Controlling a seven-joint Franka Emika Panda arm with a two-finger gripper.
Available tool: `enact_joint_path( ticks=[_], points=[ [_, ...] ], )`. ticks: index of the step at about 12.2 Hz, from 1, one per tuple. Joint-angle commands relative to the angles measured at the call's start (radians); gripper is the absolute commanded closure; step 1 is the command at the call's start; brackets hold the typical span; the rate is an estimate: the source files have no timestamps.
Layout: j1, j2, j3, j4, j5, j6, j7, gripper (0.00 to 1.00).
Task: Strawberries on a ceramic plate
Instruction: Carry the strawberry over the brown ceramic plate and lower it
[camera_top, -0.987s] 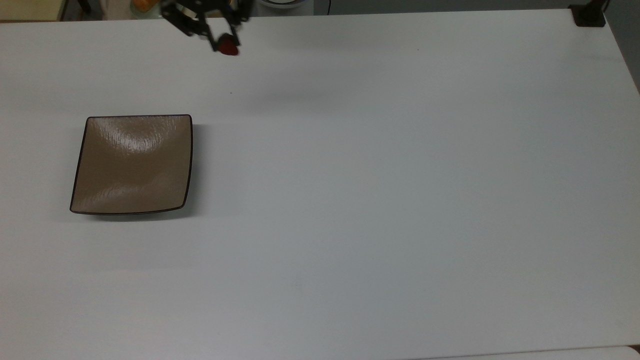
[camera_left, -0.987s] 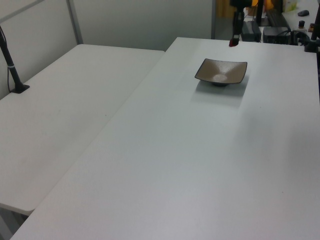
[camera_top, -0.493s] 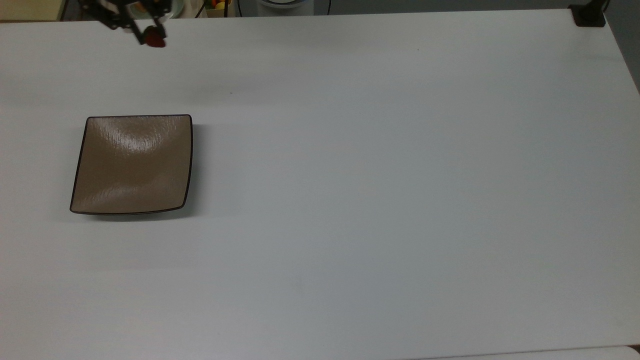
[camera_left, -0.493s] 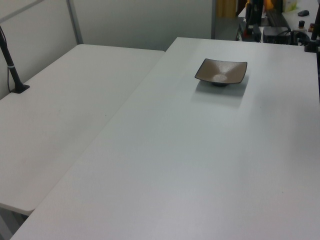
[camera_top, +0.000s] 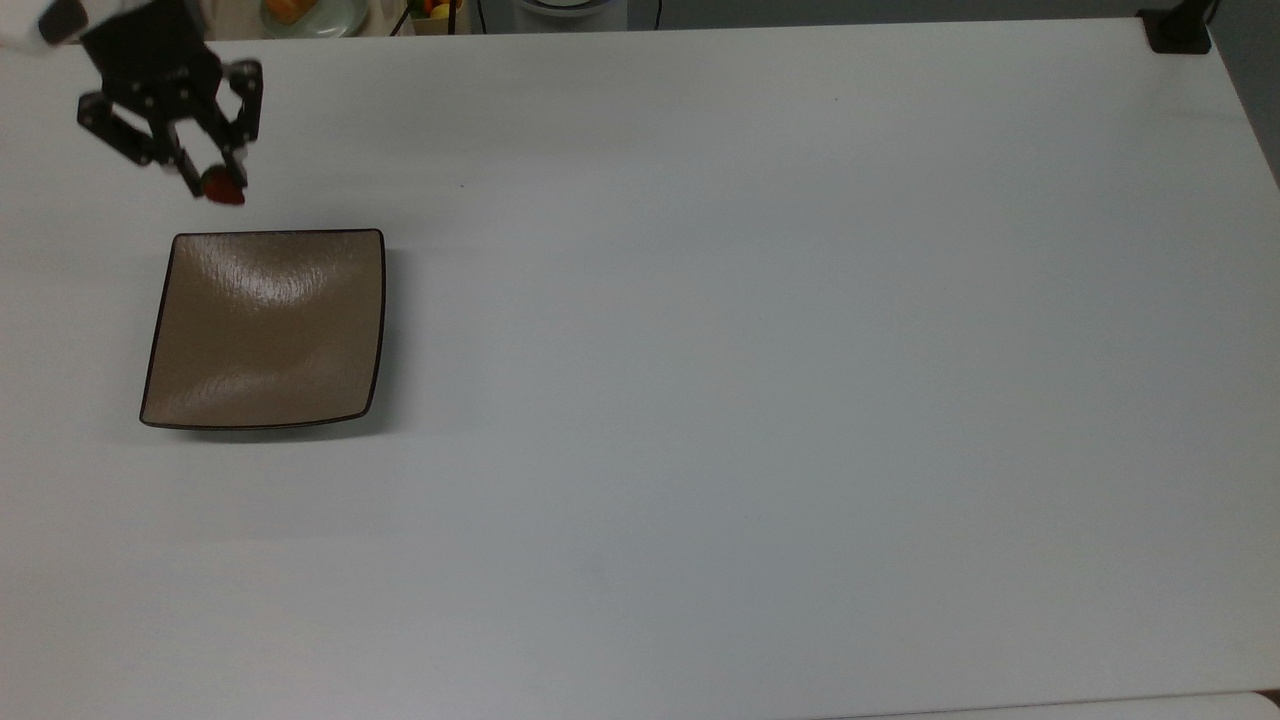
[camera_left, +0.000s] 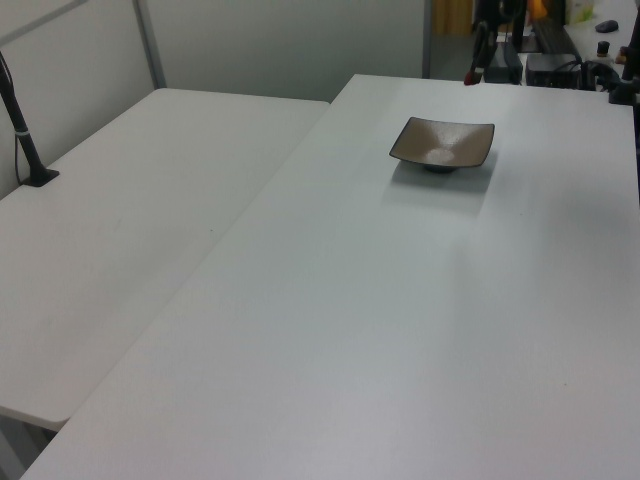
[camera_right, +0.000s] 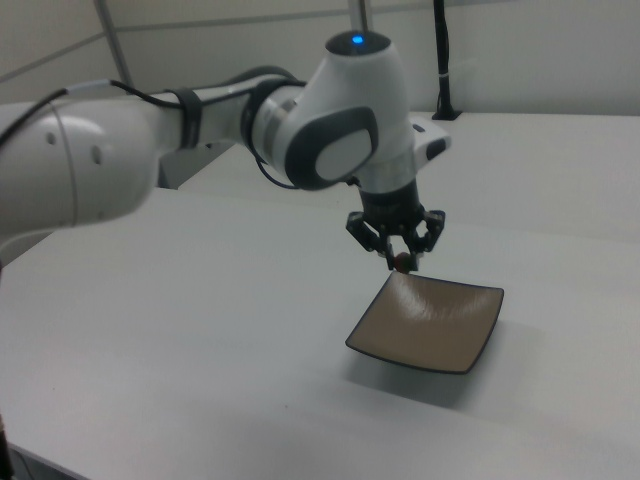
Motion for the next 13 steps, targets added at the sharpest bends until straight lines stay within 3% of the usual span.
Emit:
enact_joint_path(
  ticks=[1, 4, 6, 10, 11, 12, 13],
  points=[
    [0.003, 0.082, 0.001, -0.007, 0.003, 0.138, -0.021, 1.0],
    [0.029, 0.155, 0.001, -0.016, -0.004, 0.227, -0.021, 1.0],
    [0.04, 0.202, 0.001, -0.032, -0.059, 0.313, -0.02, 1.0],
    [0.057, 0.244, 0.001, -0.036, -0.063, 0.333, -0.016, 1.0],
    [0.057, 0.251, 0.001, -0.035, -0.06, 0.333, -0.015, 0.9],
    [0.057, 0.253, 0.001, -0.035, -0.054, 0.333, -0.006, 0.54],
    [0.058, 0.252, 0.001, -0.035, -0.055, 0.331, -0.007, 0.01]
  ],
)
